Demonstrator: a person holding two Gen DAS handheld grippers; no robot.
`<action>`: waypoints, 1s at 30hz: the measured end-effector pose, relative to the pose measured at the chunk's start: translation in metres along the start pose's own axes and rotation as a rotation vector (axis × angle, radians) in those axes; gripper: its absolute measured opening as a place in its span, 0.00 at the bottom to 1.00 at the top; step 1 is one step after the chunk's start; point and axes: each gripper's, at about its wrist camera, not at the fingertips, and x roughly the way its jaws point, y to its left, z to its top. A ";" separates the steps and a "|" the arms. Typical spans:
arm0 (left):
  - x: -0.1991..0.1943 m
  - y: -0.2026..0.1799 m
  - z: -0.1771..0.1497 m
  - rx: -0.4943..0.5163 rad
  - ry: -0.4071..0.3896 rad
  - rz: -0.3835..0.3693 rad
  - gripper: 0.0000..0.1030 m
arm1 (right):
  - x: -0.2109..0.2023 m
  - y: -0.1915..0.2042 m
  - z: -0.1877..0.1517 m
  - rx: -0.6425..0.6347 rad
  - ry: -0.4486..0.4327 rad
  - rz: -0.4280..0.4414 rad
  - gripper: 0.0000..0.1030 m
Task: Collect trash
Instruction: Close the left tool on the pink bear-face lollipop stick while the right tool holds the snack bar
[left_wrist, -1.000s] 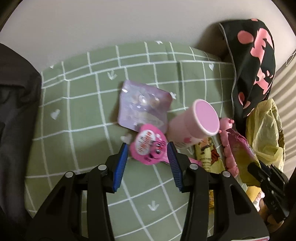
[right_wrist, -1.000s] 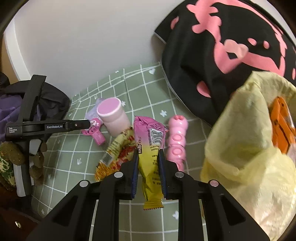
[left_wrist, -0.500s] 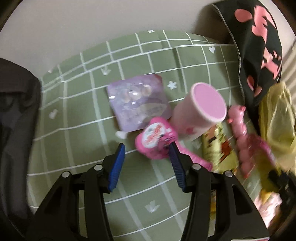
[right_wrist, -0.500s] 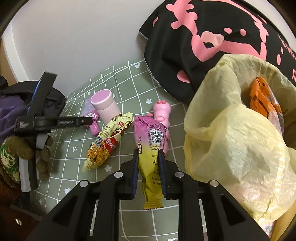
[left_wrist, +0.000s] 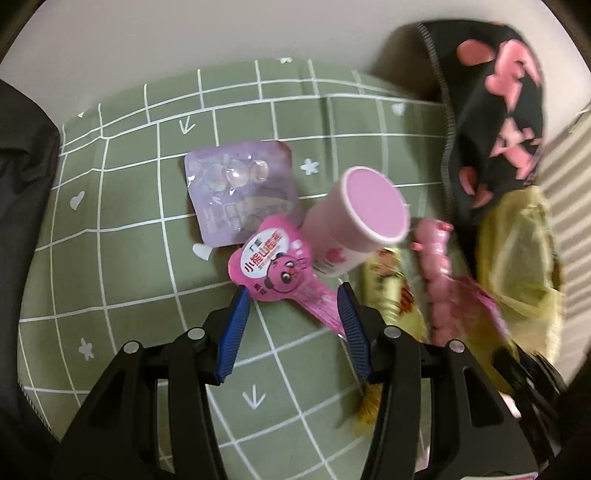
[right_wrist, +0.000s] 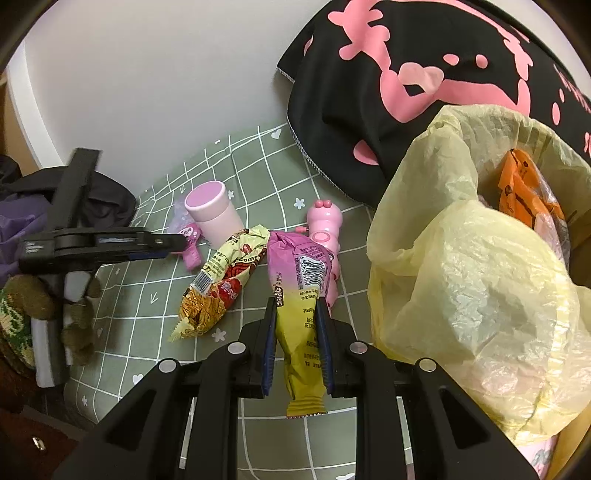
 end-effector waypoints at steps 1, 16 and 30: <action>0.006 -0.005 0.001 0.003 0.004 0.028 0.45 | -0.001 0.001 0.000 -0.004 0.000 0.000 0.19; -0.010 0.019 -0.006 0.092 -0.034 0.232 0.45 | 0.024 0.033 -0.006 -0.072 0.054 0.098 0.19; -0.024 0.033 0.016 0.012 -0.056 0.014 0.45 | 0.027 0.037 -0.006 -0.061 0.056 0.094 0.19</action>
